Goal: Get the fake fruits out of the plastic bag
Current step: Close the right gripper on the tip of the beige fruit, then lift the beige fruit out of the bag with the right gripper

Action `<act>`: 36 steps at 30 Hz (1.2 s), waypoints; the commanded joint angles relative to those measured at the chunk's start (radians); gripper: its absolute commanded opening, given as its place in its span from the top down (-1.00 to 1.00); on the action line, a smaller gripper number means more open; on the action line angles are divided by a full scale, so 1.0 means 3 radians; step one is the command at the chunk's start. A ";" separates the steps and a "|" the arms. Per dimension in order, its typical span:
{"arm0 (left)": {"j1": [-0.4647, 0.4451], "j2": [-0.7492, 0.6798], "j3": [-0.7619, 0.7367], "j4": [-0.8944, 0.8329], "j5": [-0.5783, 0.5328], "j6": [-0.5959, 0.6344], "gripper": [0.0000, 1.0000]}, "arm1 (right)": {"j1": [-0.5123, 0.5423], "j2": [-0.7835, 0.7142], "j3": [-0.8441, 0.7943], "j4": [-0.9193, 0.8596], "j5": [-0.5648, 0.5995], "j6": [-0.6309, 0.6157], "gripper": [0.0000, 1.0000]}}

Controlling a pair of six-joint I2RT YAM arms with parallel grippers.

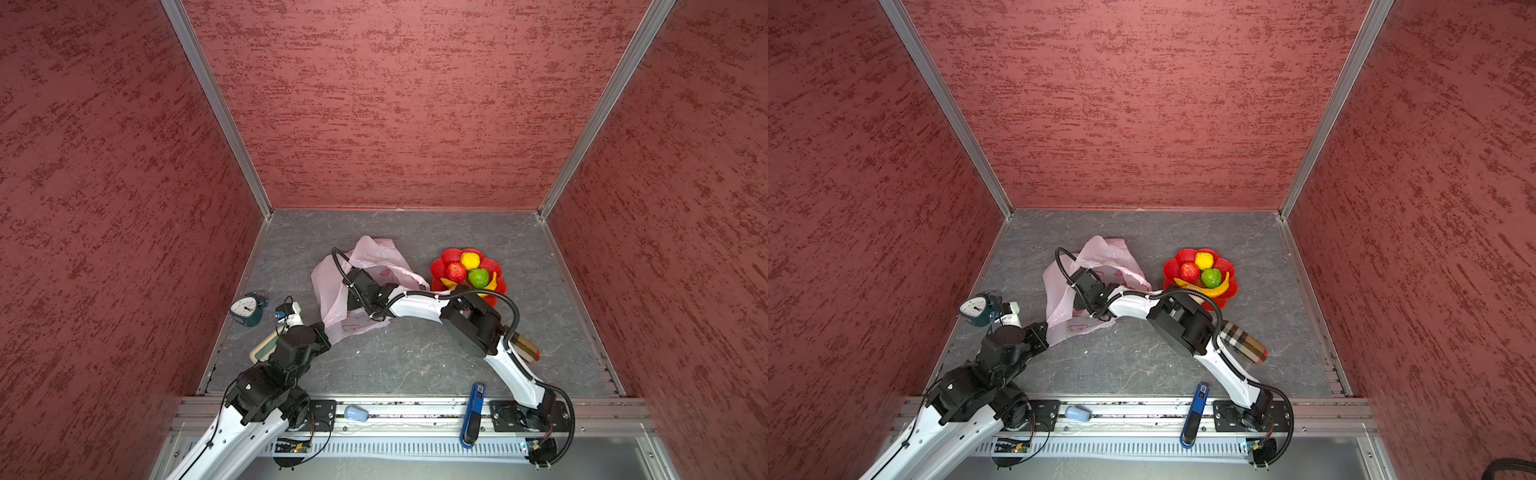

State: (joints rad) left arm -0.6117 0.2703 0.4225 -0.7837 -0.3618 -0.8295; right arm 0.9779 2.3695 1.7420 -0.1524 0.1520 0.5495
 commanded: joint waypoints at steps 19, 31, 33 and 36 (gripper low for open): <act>-0.0014 0.0014 0.0081 0.0204 -0.0167 0.0096 0.90 | -0.0033 -0.0283 -0.0130 0.0026 -0.0215 -0.0246 0.81; -0.0011 0.0066 0.0054 0.0458 -0.0365 0.0107 0.90 | -0.0035 -0.0625 -0.0366 -0.0058 -0.0289 -0.0339 0.89; -0.0013 0.0073 0.0061 0.0529 -0.0399 0.0143 0.89 | -0.0038 -0.0679 -0.0423 -0.0072 -0.0277 -0.0351 0.90; -0.0004 0.0132 0.0097 0.0612 -0.0417 0.0192 0.89 | -0.0038 -0.0751 -0.0503 -0.0086 -0.0272 -0.0362 0.94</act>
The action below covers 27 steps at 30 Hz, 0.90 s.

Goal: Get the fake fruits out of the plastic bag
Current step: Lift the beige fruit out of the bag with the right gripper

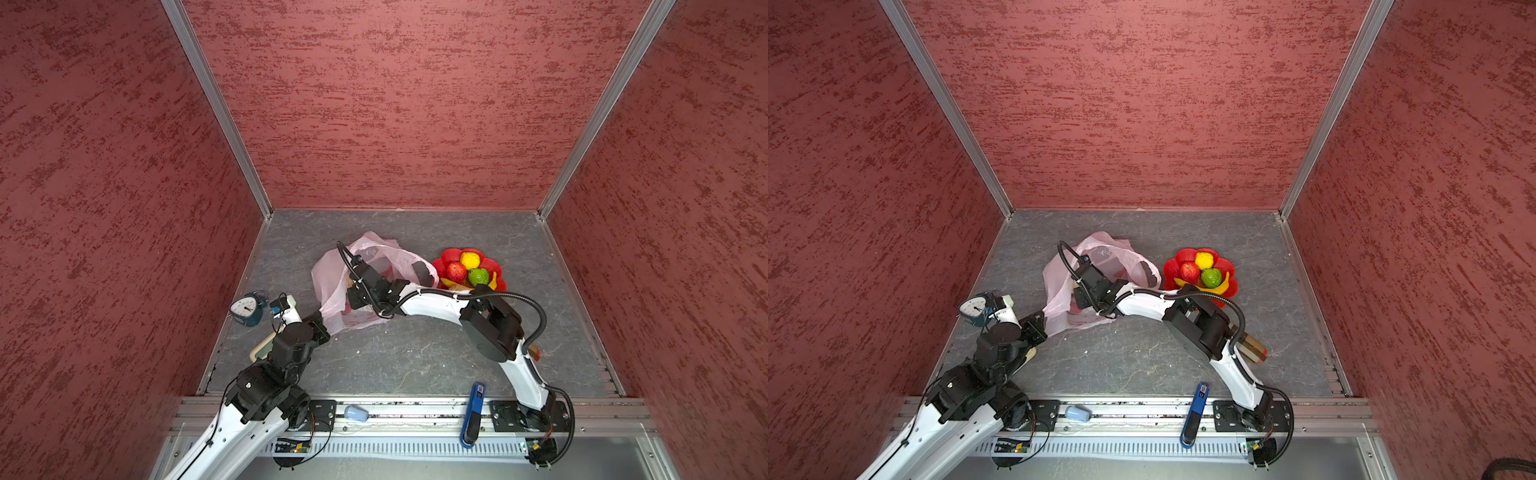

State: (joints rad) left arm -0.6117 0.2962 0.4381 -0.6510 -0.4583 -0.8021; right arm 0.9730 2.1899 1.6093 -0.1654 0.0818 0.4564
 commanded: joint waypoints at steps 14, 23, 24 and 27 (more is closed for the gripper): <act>-0.0005 0.0105 0.0060 0.0206 -0.0078 0.0130 0.89 | -0.0024 -0.0374 -0.0234 -0.0080 -0.0063 -0.0093 1.00; -0.0010 0.0138 -0.0004 0.0323 -0.0050 0.0117 0.89 | -0.0022 -0.0700 -0.0279 -0.0285 -0.0082 -0.0177 1.00; -0.0005 0.0138 -0.0008 0.0329 -0.0042 0.0117 0.89 | -0.0021 -0.0717 -0.0280 -0.0307 -0.0096 -0.0180 1.00; -0.0009 0.0140 -0.0009 0.0353 -0.0039 0.0120 0.89 | -0.0022 -0.0756 -0.0266 -0.0377 -0.0114 -0.0195 1.00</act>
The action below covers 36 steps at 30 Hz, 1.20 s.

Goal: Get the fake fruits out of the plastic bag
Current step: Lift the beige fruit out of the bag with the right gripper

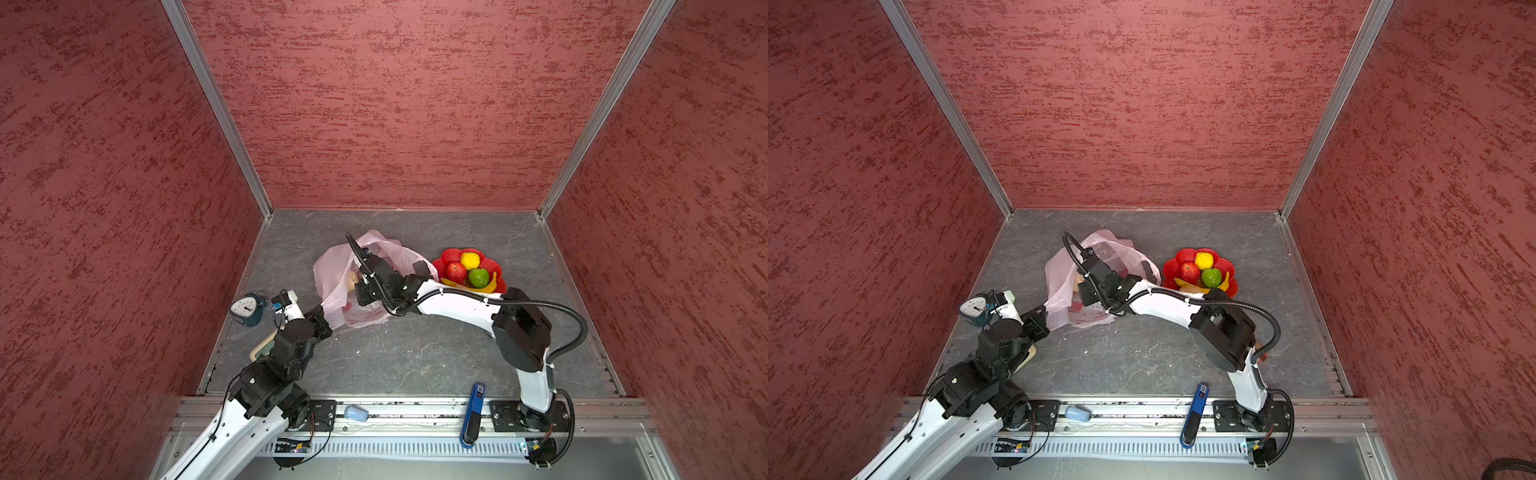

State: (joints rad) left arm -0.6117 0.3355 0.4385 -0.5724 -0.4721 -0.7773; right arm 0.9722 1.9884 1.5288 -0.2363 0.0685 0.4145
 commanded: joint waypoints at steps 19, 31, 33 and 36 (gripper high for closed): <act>-0.0001 0.0274 0.0074 0.0469 -0.0032 0.0132 0.89 | -0.0019 -0.0697 -0.0266 -0.0601 0.0050 -0.0148 1.00; -0.0005 0.0481 0.0101 0.0747 -0.0023 0.0134 0.89 | -0.0019 -0.1243 -0.0300 -0.0955 0.0188 -0.0245 1.00; -0.0004 0.0490 0.0096 0.0767 -0.0023 0.0124 0.89 | -0.0017 -0.1323 -0.0290 -0.1046 0.0256 -0.0281 1.00; -0.0006 0.0506 0.0087 0.0783 -0.0007 0.0125 0.89 | -0.0016 -0.1426 -0.0257 -0.1150 0.0338 -0.0323 1.00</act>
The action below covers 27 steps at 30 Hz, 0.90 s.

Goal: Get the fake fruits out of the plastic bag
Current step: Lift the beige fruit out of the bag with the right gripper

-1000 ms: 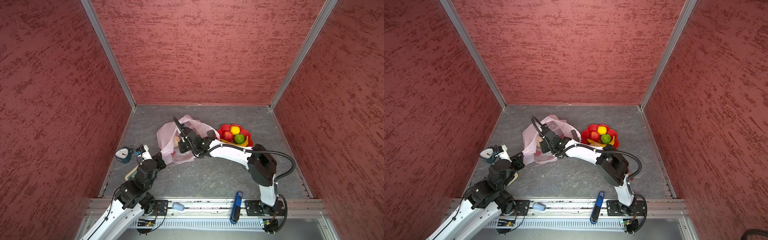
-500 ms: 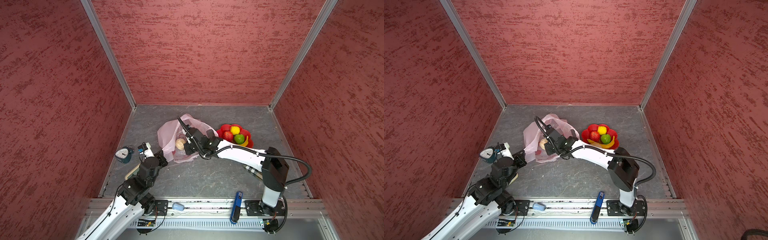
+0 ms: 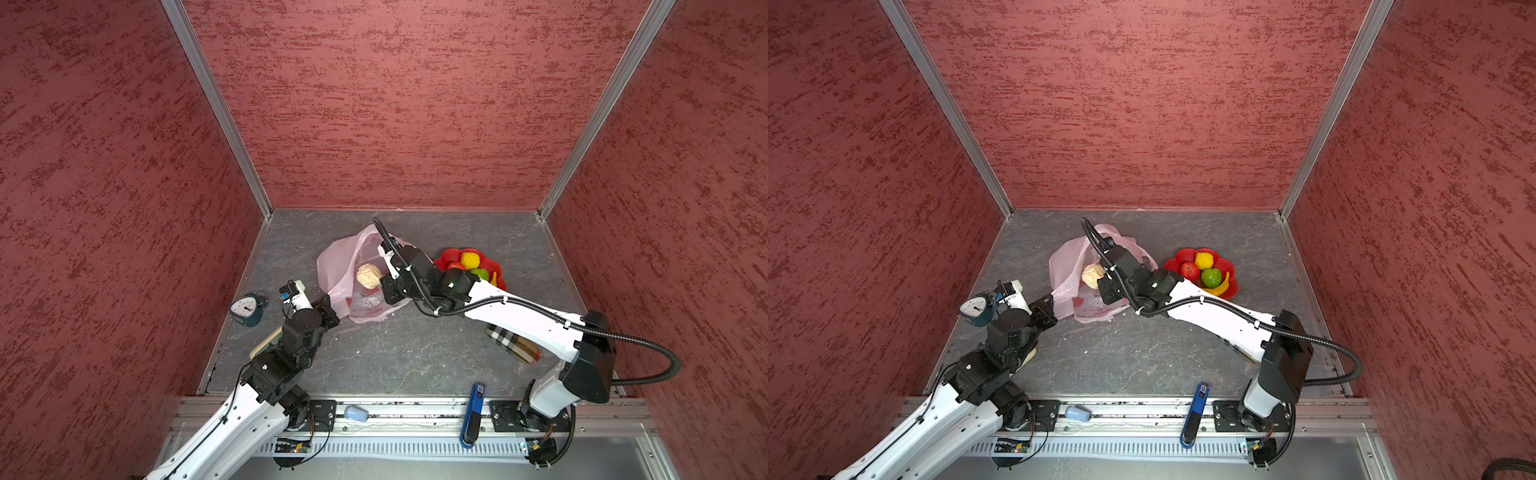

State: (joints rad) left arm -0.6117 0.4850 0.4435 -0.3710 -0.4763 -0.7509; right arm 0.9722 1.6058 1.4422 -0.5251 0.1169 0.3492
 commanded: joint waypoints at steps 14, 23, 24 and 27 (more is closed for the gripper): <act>-0.0011 0.0091 0.0036 0.0167 0.0068 0.0008 0.89 | -0.0092 -0.0333 0.0765 -0.0600 0.0576 -0.0573 1.00; -0.0011 0.0067 0.0010 0.0162 0.0100 -0.0019 0.89 | -0.0546 -0.0351 0.1229 -0.0748 0.0745 -0.0891 1.00; -0.0014 0.0061 0.0010 0.0158 0.0095 -0.0020 0.89 | -0.0635 -0.0362 0.1210 -0.0750 0.0759 -0.0902 1.00; -0.0009 0.0050 0.0010 0.0148 0.0099 -0.0017 0.89 | -0.0886 -0.0452 0.1028 -0.0692 0.0761 -0.0908 1.00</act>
State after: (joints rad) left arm -0.6117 0.5095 0.4438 -0.3367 -0.4503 -0.7544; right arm 0.7597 1.5047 1.7813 -0.7113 0.3099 0.1143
